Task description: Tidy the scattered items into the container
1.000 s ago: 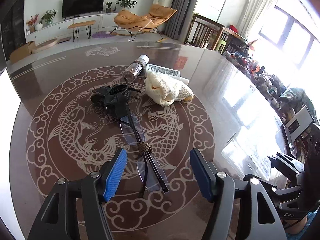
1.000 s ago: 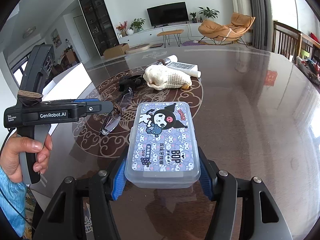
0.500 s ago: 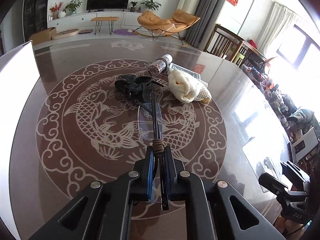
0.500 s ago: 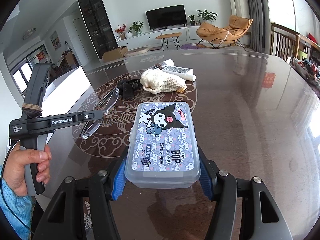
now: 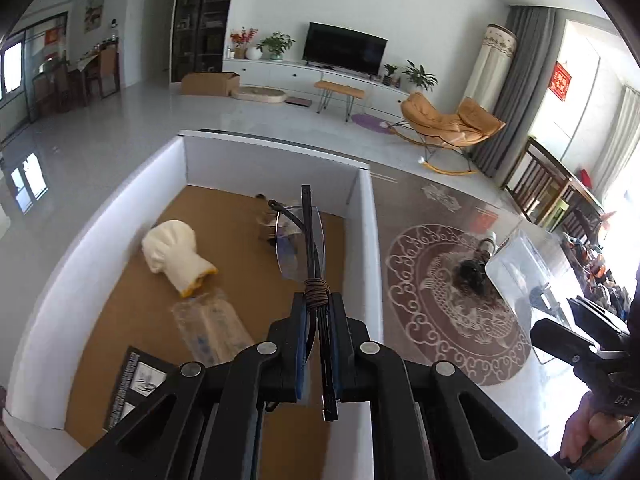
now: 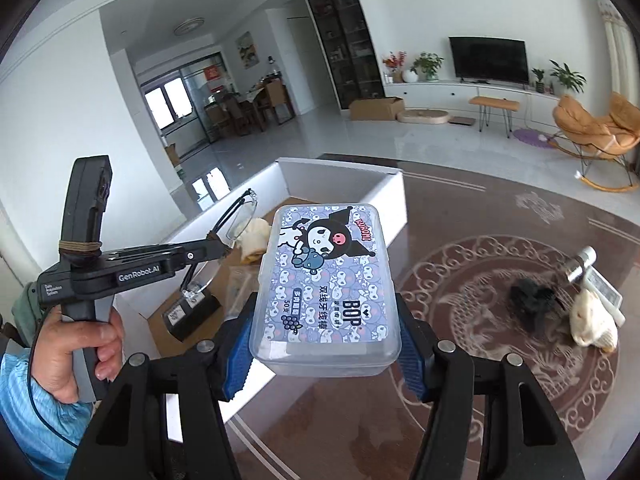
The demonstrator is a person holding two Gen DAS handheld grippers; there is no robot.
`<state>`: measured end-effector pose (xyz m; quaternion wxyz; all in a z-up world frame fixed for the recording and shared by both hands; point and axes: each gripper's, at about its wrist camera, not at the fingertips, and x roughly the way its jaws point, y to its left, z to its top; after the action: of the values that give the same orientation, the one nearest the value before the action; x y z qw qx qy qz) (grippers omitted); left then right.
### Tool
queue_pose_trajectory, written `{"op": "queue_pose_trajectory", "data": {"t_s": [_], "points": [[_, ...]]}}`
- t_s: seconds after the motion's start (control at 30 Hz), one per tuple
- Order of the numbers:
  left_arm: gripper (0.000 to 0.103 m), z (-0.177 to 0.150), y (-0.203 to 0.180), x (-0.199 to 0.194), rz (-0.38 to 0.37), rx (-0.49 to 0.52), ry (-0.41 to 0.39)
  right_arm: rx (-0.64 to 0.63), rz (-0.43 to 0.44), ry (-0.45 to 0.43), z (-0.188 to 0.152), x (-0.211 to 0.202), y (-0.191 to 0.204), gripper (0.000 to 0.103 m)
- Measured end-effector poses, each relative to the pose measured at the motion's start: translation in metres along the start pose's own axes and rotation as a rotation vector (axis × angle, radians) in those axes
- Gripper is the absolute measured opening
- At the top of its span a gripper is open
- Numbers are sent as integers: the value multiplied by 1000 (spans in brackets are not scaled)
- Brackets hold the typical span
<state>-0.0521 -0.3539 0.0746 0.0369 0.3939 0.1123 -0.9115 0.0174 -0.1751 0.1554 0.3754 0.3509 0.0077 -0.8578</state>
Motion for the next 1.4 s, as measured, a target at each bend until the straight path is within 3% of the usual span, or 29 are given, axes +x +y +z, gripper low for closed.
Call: {"op": "queue_pose_trajectory", "data": {"t_s": [0.17,0.37,0.43,0.5,0.57,0.67,0.77,0.9,0.93,1.07,1.17,1.27,1.4], "points": [[10,1,88,13,104,-100,59,-91,76,99,38,92,69,61],[14,-21,123,51,178,-145,183,-43,21,250,33,178,73,63],[23,-26,124,53,180,-153,184,7,55,279,31,187,64,63],[59,-26,118,45,205,-131,142,19,75,242,32,179,58,63],[64,-20,106,34,231,-105,96,26,83,224,32,168,53,63],[64,-12,76,14,201,-63,42,21,70,157,22,137,39,64],[66,-10,25,-5,135,8,-11,-15,-9,92,-7,92,14,64],[95,-29,-65,-14,-2,118,-57,-41,-205,86,-67,39,-52,64],[97,-38,-88,-10,-32,145,-54,-30,-255,101,-84,28,-72,64],[98,-80,-172,37,-128,229,19,81,-437,184,-149,-16,-156,64],[98,-110,-222,83,-173,258,66,162,-530,194,-179,-51,-204,64],[98,-122,-260,117,-182,269,98,206,-566,186,-191,-70,-231,64],[98,-121,-288,139,-141,316,79,232,-574,154,-197,-78,-242,64]]}}
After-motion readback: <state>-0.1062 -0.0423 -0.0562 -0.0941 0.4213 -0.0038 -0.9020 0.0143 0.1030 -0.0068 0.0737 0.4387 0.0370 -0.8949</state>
